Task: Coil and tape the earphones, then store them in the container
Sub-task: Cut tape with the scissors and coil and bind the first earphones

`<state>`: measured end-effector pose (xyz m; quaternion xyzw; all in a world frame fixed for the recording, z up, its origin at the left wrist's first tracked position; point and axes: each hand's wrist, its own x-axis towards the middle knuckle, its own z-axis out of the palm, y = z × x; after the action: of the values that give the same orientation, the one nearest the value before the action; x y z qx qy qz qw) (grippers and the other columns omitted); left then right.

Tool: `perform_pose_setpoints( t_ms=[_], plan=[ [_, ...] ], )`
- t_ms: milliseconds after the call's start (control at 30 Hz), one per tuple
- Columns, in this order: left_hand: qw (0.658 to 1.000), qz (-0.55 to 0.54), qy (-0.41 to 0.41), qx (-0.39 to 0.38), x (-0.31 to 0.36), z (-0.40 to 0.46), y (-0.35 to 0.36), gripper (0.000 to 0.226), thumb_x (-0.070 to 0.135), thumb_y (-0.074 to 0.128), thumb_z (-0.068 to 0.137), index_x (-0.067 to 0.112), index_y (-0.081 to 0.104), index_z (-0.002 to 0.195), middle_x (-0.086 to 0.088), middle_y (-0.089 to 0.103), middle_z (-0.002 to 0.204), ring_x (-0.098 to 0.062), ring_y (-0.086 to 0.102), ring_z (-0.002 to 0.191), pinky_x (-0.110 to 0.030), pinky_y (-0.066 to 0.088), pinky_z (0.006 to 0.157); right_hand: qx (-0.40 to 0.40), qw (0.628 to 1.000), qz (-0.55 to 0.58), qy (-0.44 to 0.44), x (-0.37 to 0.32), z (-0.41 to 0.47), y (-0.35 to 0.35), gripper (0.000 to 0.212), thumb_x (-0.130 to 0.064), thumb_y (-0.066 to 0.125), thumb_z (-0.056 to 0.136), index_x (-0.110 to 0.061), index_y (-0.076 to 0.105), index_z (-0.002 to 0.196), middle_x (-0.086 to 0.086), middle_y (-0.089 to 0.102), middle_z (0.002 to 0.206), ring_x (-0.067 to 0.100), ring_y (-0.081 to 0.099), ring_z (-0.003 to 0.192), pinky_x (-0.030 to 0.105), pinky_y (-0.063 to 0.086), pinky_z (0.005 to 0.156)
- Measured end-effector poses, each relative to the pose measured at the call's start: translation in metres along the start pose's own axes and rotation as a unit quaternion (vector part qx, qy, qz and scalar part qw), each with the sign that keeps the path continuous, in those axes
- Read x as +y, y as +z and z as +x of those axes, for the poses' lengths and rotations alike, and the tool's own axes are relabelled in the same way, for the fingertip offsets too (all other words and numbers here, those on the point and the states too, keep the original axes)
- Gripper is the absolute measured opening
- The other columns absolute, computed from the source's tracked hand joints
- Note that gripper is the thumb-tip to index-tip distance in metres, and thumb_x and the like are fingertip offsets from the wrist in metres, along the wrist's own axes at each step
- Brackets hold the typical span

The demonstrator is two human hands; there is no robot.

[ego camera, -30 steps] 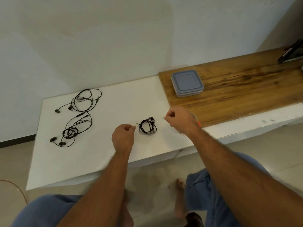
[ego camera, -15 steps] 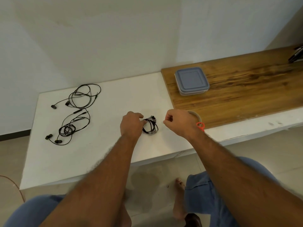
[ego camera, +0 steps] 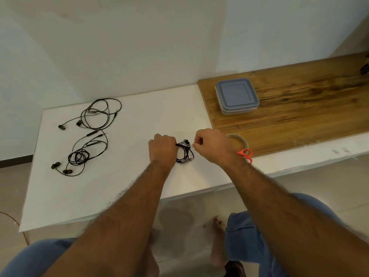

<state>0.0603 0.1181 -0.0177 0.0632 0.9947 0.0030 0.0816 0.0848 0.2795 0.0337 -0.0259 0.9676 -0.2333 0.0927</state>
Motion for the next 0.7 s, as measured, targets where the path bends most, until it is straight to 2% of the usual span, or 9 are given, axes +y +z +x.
perform_pose_setpoints(
  t_ms=[100,233,400,500,567,700],
  plan=[
    [1.000,0.010,0.020,0.018,-0.002,-0.004,0.000,0.018,0.023,0.050,0.096,0.025,0.068,0.098,0.003,0.067,0.089,-0.021,0.057,0.091,-0.031,0.032,0.072,0.040,0.995,0.089,0.017,-0.003,0.003,0.002,0.012,-0.023,0.061,0.089,-0.013,0.066,0.084,-0.004,0.065,0.079,0.013,0.057,0.074,0.030,0.049,0.065],
    [0.998,-0.051,0.029,0.008,-0.003,-0.012,-0.007,0.022,0.027,0.044,0.100,0.023,0.066,0.098,0.002,0.070,0.089,-0.021,0.063,0.083,-0.032,0.035,0.077,0.087,0.968,0.225,0.066,-0.012,0.007,0.003,0.014,-0.024,0.064,0.089,-0.013,0.062,0.081,-0.010,0.058,0.071,0.005,0.051,0.066,0.017,0.038,0.057],
    [0.992,-0.117,0.055,0.011,0.001,-0.021,-0.026,0.024,0.032,0.051,0.097,0.020,0.072,0.097,0.001,0.072,0.082,-0.020,0.065,0.075,-0.032,0.049,0.072,0.097,0.958,0.261,0.071,-0.024,0.007,0.006,0.017,-0.026,0.061,0.092,-0.013,0.059,0.083,-0.011,0.057,0.071,0.005,0.051,0.064,0.015,0.035,0.057],
    [0.988,-0.116,0.100,0.004,0.011,-0.028,-0.046,0.024,0.033,0.053,0.097,0.021,0.073,0.101,0.000,0.073,0.084,-0.020,0.065,0.076,-0.033,0.052,0.072,0.102,0.949,0.290,0.068,-0.028,0.006,0.003,0.015,-0.026,0.057,0.095,-0.013,0.057,0.088,-0.005,0.065,0.079,0.006,0.059,0.073,0.021,0.043,0.063],
    [0.986,-0.115,0.117,0.010,0.015,-0.033,-0.061,0.025,0.034,0.052,0.097,0.022,0.074,0.098,0.001,0.071,0.078,-0.018,0.063,0.070,-0.031,0.050,0.067,0.101,0.943,0.307,0.071,-0.030,0.002,0.001,0.013,-0.025,0.053,0.097,-0.013,0.055,0.092,-0.002,0.067,0.080,0.011,0.063,0.076,0.026,0.049,0.066],
    [0.982,-0.147,0.114,0.010,0.017,-0.047,-0.095,0.023,0.026,0.055,0.093,0.019,0.074,0.082,0.000,0.064,0.065,-0.018,0.054,0.060,-0.029,0.039,0.059,0.086,0.948,0.300,0.062,-0.034,-0.013,0.000,0.011,-0.025,0.047,0.099,-0.014,0.050,0.098,0.003,0.064,0.067,0.017,0.061,0.061,0.034,0.050,0.059]
  ],
)
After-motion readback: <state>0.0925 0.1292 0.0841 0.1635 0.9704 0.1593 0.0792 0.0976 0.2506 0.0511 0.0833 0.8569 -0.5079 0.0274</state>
